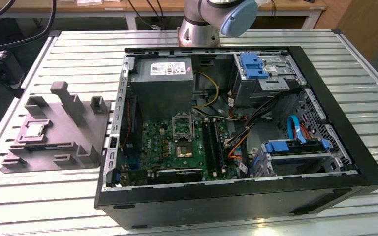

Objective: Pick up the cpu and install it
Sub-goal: 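Pick up the cpu and move it towards the insertion slot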

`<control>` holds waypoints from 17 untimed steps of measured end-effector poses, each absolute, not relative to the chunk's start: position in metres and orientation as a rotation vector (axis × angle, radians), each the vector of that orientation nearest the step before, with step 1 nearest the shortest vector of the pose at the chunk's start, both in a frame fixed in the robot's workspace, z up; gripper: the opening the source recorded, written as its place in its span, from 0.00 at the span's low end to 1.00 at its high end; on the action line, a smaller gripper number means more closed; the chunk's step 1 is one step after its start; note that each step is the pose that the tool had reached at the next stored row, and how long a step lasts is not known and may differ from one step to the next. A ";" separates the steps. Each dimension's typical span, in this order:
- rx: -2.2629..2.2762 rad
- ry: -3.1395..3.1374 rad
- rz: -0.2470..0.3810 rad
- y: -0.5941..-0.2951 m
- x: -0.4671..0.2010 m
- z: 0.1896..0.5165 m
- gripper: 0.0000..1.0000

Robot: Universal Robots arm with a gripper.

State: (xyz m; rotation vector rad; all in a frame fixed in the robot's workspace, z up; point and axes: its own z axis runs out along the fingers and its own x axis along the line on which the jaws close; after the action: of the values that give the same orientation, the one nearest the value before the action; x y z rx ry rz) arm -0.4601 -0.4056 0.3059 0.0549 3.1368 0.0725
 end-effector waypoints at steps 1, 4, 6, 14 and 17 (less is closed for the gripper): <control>0.055 3.137 0.073 -0.406 -0.460 0.306 0.71; 0.055 3.137 0.072 -0.408 -0.460 0.304 0.71; 0.055 3.137 0.072 -0.408 -0.460 0.303 0.71; 0.055 3.141 0.072 -0.408 -0.460 0.293 0.71; 0.055 3.141 0.072 -0.408 -0.460 0.289 0.71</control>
State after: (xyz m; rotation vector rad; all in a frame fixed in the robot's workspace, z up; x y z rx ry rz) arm -0.4601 -0.4080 0.2886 0.0549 3.1412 0.0724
